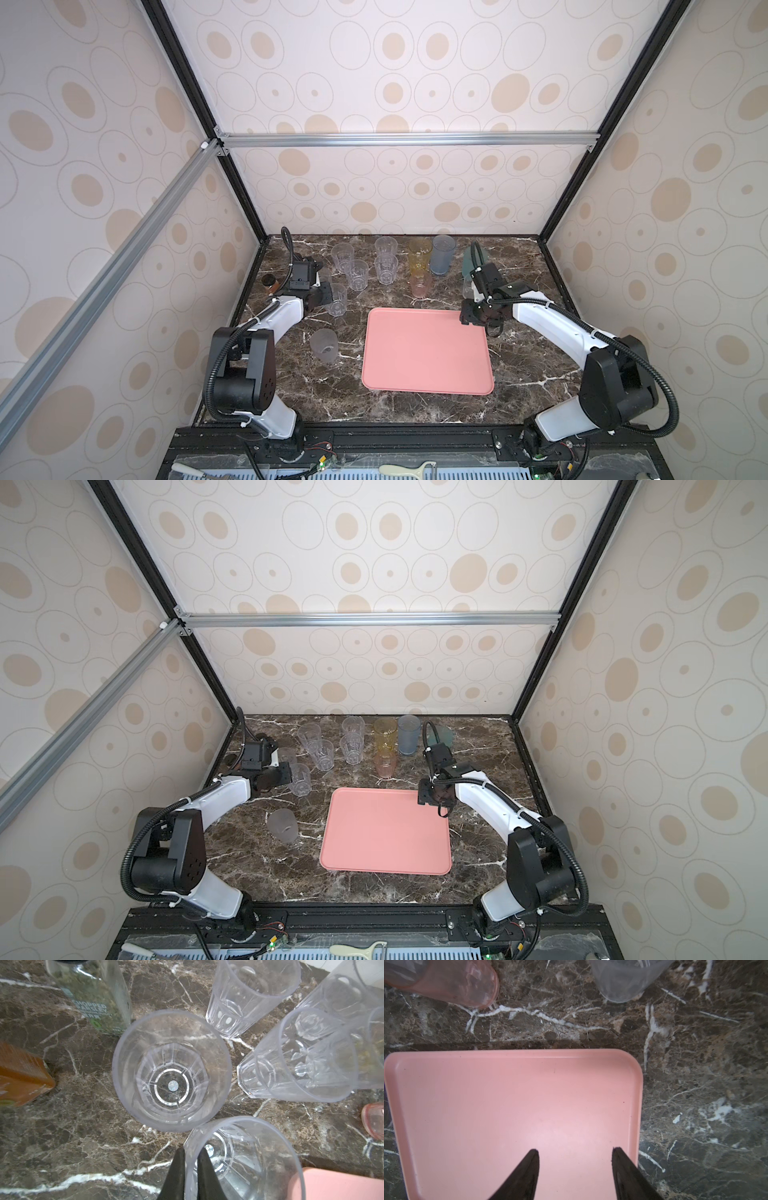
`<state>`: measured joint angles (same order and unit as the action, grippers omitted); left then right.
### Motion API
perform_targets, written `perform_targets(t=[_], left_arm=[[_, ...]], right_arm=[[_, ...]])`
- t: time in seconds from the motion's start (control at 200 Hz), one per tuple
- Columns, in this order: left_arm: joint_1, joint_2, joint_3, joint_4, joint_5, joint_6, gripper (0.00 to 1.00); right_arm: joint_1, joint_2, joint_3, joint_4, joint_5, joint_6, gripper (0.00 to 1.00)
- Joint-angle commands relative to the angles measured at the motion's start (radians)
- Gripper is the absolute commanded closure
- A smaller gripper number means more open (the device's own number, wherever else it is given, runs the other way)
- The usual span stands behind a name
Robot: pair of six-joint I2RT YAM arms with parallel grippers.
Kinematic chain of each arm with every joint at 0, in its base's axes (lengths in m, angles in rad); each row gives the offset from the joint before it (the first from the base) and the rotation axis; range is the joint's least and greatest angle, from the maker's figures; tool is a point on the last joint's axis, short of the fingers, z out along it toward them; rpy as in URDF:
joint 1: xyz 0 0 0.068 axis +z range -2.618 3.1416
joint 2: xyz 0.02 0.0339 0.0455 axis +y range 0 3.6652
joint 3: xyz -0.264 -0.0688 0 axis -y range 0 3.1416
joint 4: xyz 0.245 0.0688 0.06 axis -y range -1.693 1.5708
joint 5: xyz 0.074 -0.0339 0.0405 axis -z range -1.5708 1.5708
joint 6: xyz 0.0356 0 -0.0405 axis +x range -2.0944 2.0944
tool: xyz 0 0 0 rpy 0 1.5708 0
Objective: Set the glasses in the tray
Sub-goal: 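Carry the clear glass onto the pink tray with the left gripper and release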
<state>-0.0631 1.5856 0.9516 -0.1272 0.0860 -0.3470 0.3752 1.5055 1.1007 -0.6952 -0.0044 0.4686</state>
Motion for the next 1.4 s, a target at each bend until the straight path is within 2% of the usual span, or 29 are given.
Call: perform_targets(t=[0.0, 0.19, 0.385, 0.51, 0.65, 0.835, 1.23, 1.395], left_arm=[[0.007, -0.001, 0.046, -0.033, 0.011, 0.012, 0.92], [0.008, -0.034, 0.072, -0.087, 0.042, 0.033, 1.0], [-0.031, -0.104, 0.159, -0.192, 0.124, 0.006, 1.0], [-0.144, -0.118, 0.224, -0.264, 0.125, -0.024, 1.0], [-0.309, -0.086, 0.245, -0.294, 0.034, -0.039, 1.0], [-0.397, -0.036, 0.237, -0.271, -0.023, -0.051, 1.0], [-0.424, 0.002, 0.187, -0.281, -0.126, -0.001, 1.0], [-0.424, 0.016, 0.159, -0.257, -0.112, -0.002, 1.0]], right_arm=[[0.011, 0.021, 0.039, -0.018, 0.02, 0.019, 0.42], [0.02, 0.028, 0.066, -0.017, 0.024, 0.02, 0.42], [0.021, 0.031, 0.119, -0.029, 0.011, 0.022, 0.43], [0.027, 0.037, 0.15, -0.026, -0.002, 0.028, 0.44], [0.047, 0.066, 0.181, -0.023, -0.012, 0.036, 0.44], [0.074, 0.087, 0.206, -0.02, -0.016, 0.043, 0.44], [0.1, 0.105, 0.204, -0.001, -0.025, 0.059, 0.45], [0.112, 0.12, 0.206, 0.008, -0.025, 0.063, 0.45]])
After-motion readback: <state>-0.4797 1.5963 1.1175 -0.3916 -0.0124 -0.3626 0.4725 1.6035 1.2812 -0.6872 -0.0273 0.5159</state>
